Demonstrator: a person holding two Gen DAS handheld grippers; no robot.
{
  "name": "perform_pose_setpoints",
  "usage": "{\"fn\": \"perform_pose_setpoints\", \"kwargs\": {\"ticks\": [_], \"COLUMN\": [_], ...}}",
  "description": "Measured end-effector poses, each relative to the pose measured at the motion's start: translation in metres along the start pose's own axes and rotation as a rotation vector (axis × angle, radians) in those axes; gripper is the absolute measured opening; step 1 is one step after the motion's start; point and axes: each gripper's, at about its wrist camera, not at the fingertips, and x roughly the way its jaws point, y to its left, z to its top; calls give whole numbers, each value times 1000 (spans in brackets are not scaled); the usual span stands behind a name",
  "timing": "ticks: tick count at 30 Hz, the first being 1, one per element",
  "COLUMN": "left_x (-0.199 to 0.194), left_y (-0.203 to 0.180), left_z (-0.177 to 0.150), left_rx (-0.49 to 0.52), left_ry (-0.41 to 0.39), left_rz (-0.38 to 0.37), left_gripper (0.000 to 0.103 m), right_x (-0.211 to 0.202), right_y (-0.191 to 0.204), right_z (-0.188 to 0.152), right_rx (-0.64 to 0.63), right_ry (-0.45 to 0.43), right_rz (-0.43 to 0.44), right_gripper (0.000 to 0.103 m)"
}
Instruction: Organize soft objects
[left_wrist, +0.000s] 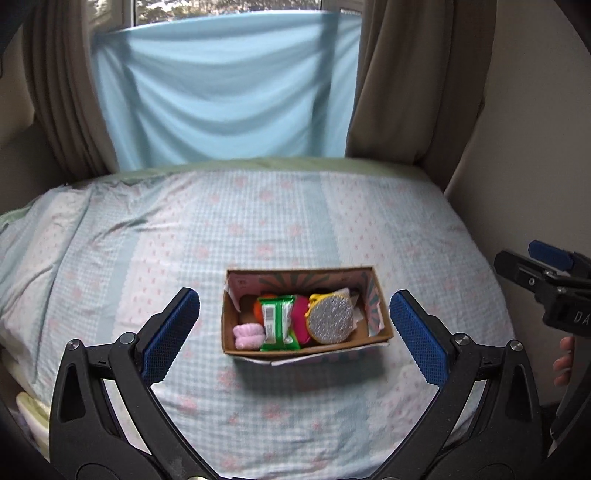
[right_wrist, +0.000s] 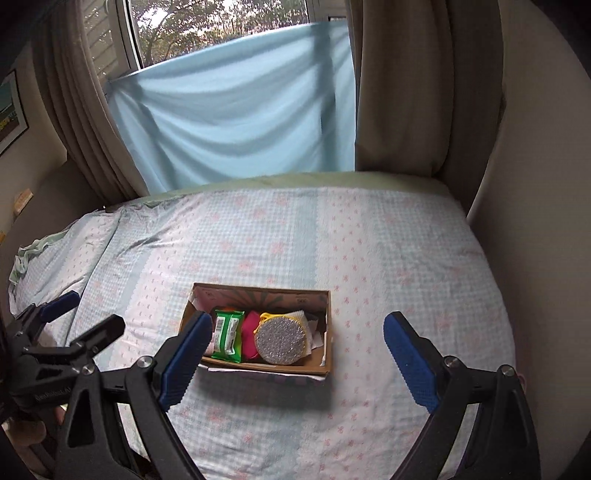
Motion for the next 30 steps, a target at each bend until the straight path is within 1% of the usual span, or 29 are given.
{"fn": "perform_pose_setpoints", "kwargs": {"ticks": [3,6,10,13,16,21,30], "left_x": [-34,-60,-86,-98,-107,-110,-110], "left_y": [-9,-21,-40,-54,-68,-87,-102], "left_z": [10,16,18,19,19,15,9], "left_rx": [-35,-42,-27,-16,11,30,46], "left_ry": [-95,-158,-218,-242,-277,-286,-275], "left_rz": [1,18,38,39,53,53,42], "left_gripper": [103,103,103,103,103,103,103], "right_x": [-33,-58,-83,-98,-109,-114,-121], "right_y": [-10,-23,-36,-45,-54,-65,-71], "right_z": [7,11,10,6,1,-4,-9], "right_rx": [-15,-16,-11,-3,-8,7,9], "right_ry": [-78,-129,-186,-223,-256,-262,-268], "right_rz": [-34,-58,-84,-85,-106,-114,-123], "right_gripper": [92,92,92,92,92,92,92]}}
